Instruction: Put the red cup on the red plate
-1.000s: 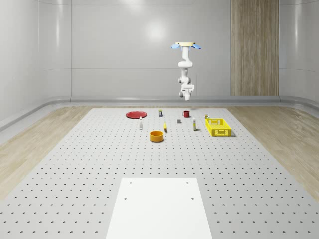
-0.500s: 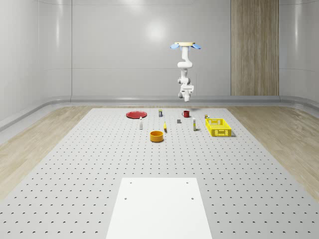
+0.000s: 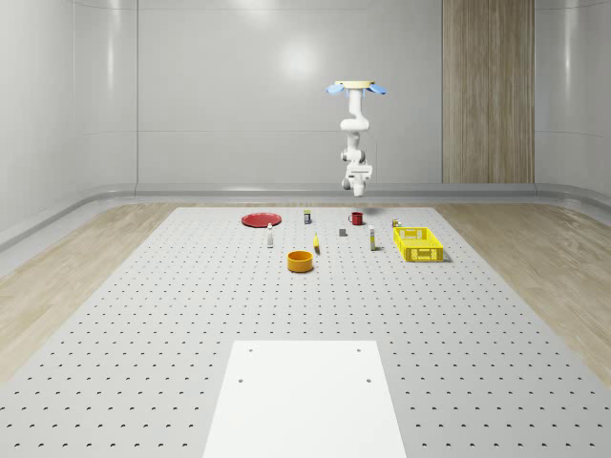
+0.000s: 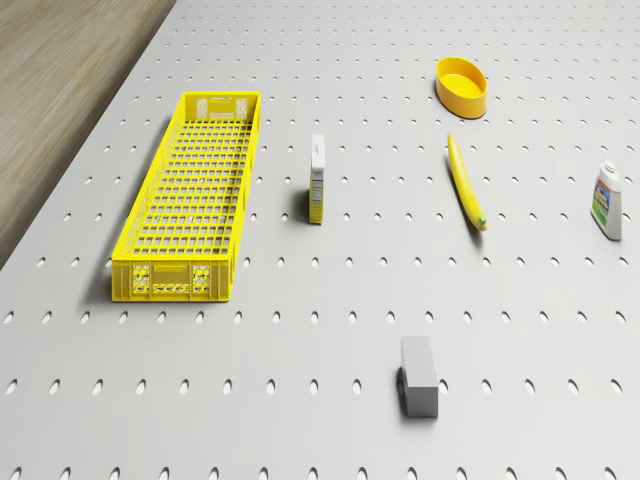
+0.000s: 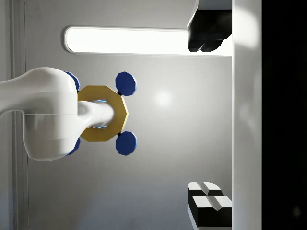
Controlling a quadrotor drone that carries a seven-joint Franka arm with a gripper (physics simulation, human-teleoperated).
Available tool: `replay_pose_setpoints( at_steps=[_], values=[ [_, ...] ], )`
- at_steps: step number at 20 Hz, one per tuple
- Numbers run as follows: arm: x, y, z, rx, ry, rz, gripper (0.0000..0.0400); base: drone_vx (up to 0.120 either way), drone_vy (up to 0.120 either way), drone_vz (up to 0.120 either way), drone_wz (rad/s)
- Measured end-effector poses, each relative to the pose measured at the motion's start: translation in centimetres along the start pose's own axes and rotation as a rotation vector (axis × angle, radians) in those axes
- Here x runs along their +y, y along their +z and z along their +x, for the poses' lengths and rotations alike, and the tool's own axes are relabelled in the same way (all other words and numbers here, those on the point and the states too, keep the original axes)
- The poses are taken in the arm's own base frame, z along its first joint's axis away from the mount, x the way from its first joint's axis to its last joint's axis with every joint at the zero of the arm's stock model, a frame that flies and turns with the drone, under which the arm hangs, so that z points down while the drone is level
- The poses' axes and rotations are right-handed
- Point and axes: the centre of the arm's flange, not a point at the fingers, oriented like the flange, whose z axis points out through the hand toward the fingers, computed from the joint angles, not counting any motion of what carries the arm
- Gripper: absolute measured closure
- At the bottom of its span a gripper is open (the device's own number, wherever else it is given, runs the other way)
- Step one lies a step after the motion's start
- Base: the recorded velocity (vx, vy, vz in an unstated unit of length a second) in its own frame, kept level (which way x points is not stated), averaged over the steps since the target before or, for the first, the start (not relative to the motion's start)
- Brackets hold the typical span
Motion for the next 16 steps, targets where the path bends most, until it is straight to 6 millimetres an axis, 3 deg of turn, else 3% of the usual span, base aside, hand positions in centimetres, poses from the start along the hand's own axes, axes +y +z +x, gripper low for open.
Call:
replay_pose_setpoints(
  at_steps=[14,16],
  values=[
    [-1.1,0.1,-1.2,0.124,-0.002,-0.109,0.0,0.12,0.0,0.0,0.0],
    [-1.6,0.3,-1.7,0.177,-0.003,-0.16,0.0,0.0,0.0,0.0,0.0]
  ],
)
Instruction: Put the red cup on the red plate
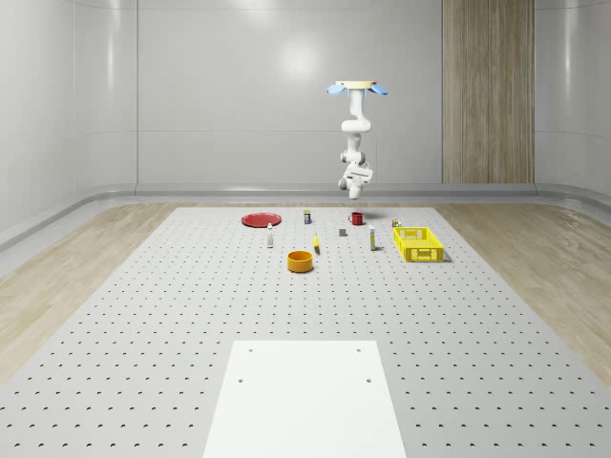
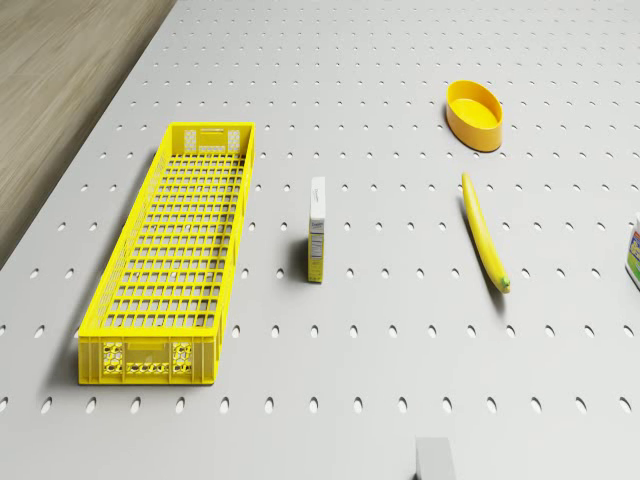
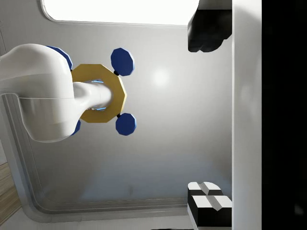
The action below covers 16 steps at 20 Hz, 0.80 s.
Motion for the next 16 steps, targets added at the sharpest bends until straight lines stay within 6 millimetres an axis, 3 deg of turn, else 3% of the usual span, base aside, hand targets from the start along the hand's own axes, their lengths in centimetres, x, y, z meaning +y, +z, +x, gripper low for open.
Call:
replay_pose_setpoints(
  at_steps=[2,5,8,12,16],
  values=[
    [-0.7,0.1,-0.7,0.072,-0.002,-0.07,0.0,0.0,0.0,-0.02,0.0],
    [-2.2,0.5,-2.3,0.233,-0.007,-0.229,0.0,0.0,0.0,-0.12,0.0],
    [-4.3,2.2,-4.4,0.477,-0.014,-0.471,0.0,0.0,0.0,-0.12,0.0],
    [-6.6,7.5,-6.9,0.928,-0.026,-0.924,0.0,0.0,0.0,-0.12,0.0],
    [-6.2,13.8,-6.7,1.389,-0.038,-1.389,0.0,0.0,0.0,-0.12,0.0]
  ],
)
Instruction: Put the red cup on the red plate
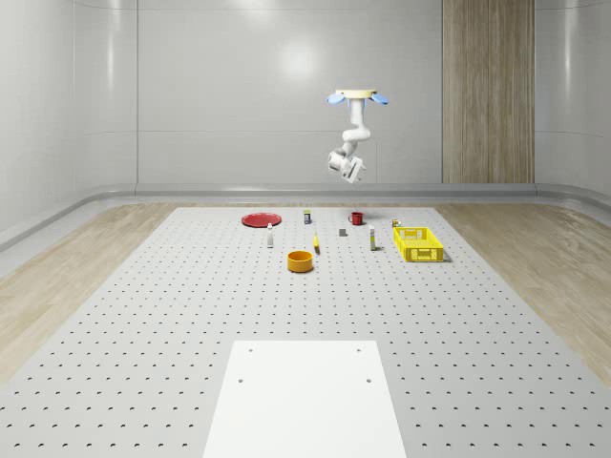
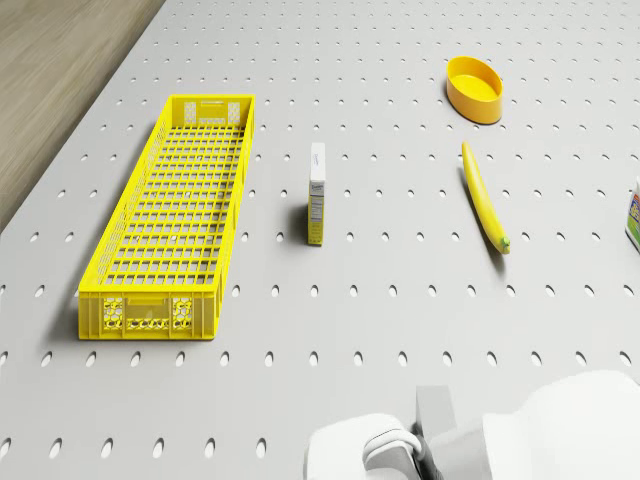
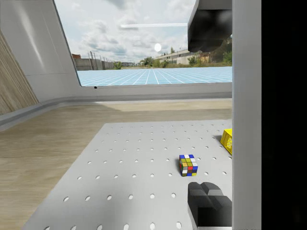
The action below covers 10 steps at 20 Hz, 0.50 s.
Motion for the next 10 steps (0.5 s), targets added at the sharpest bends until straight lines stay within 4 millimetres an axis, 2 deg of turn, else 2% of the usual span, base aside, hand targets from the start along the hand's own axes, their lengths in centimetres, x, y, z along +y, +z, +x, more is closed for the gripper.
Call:
replay_pose_setpoints(
  at_steps=[5,10],
  values=[
    [-3.5,1.3,-3.5,0.37,-0.013,-0.369,0.0,0.0,0.0,-0.12,0.0],
    [-4.8,2.6,-4.9,0.539,-0.02,-0.532,0.0,0.0,0.0,-0.12,0.0]
  ],
)
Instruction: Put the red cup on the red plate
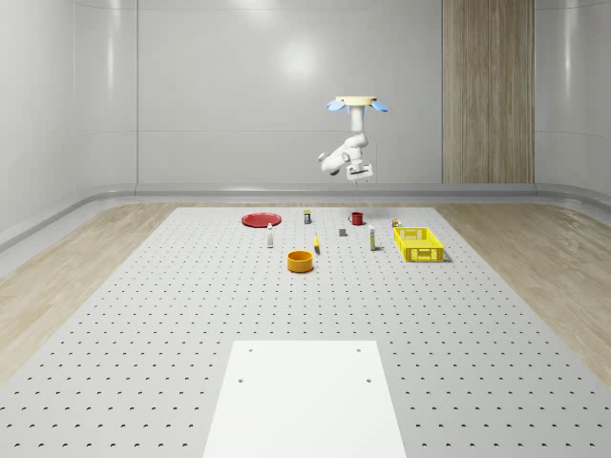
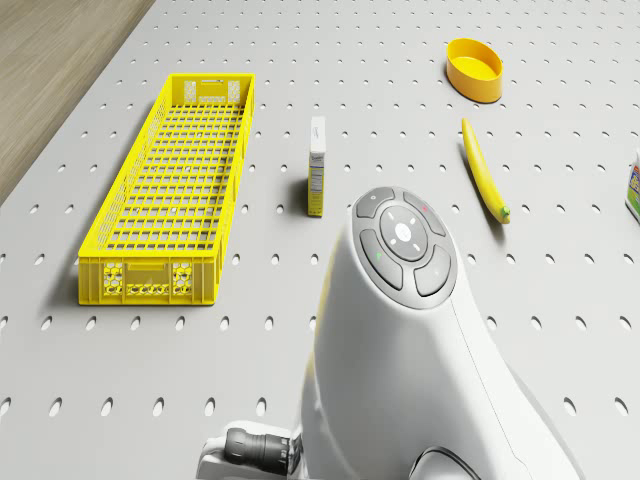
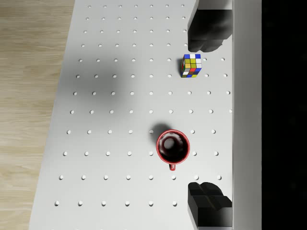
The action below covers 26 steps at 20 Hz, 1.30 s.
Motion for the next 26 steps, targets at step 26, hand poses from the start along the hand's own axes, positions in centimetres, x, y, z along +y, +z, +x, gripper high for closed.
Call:
replay_pose_setpoints(
  at_steps=[26],
  values=[
    [-1.11,0.06,-1.13,0.118,-0.003,-0.11,0.0,0.011,0.008,-0.12,0.0]
  ],
)
